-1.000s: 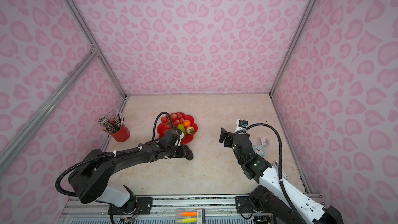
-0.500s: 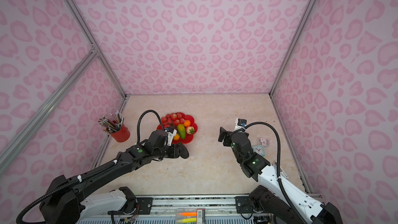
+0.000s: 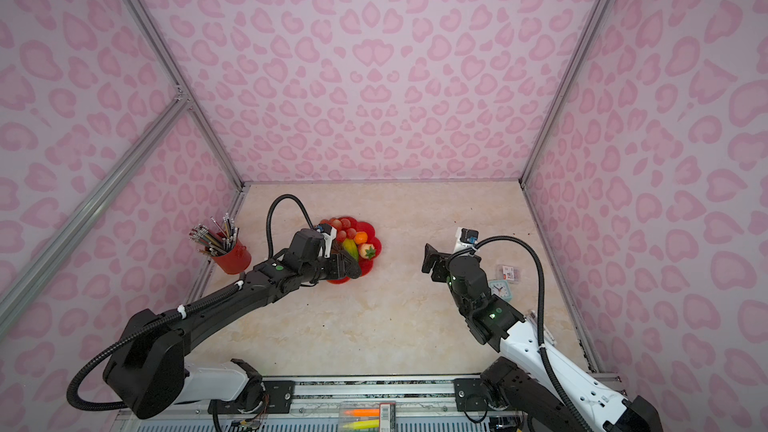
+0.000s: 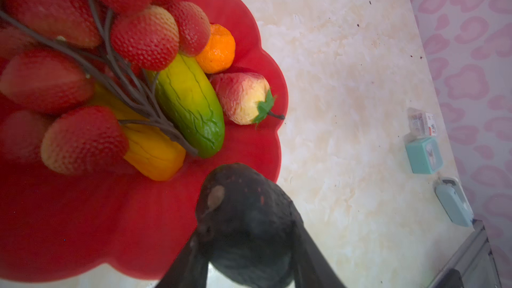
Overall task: Place and organize the fake fruits in the fruit bowl
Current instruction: 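Lift the avocado with the left gripper and set it in the bowl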
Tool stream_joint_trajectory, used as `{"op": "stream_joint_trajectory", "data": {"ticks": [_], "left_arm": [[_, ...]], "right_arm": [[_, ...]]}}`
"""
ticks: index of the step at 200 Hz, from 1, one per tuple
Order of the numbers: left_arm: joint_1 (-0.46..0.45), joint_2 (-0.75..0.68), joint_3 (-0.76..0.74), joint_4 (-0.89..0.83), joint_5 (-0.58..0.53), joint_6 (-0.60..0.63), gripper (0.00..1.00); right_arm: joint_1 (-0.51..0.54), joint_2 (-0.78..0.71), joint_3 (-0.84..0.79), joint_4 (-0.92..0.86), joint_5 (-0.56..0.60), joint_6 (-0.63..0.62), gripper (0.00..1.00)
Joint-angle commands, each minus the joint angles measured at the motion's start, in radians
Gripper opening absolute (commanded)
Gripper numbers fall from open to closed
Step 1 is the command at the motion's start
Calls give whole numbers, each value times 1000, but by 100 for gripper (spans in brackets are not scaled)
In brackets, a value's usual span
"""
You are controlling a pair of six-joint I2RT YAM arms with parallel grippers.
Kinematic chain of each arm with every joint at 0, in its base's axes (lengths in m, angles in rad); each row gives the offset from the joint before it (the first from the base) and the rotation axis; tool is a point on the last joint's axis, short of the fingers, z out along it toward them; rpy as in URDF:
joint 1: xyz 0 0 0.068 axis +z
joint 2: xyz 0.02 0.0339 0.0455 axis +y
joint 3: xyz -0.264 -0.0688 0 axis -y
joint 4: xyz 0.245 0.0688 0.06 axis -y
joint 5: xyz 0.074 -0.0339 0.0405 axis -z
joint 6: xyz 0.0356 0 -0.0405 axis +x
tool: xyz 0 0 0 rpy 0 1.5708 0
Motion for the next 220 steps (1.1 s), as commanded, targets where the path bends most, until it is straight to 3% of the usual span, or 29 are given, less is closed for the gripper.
{"op": "stream_joint_trajectory", "data": {"ticks": [1,30,46,68,86,118,162,187,220], "left_arm": [[16,38,7,78,-18,10,42],[30,82,12,110,-9,12,43],[29,107,12,114,-10,11,50],[30,115,2,111,-18,14,67],[30,98,-9,117,-17,13,70],[30,-1,-28,139,-40,29,74],[30,-243,-50,153,-135,114,77],[30,-420,-143,221,-262,243,78],[35,-651,-383,441,-600,395,84]], "right_arm": [[0,0,-1,1,4,3,98],[-1,3,-2,1,7,2,98],[-3,9,1,1,7,0,98],[-5,20,8,1,6,-3,98],[-8,28,12,5,6,-5,98],[-24,55,34,-4,-10,-19,98],[-35,107,84,-18,-26,-44,98],[-41,149,113,-21,-41,-66,98],[-46,224,164,-61,17,-110,98]]}}
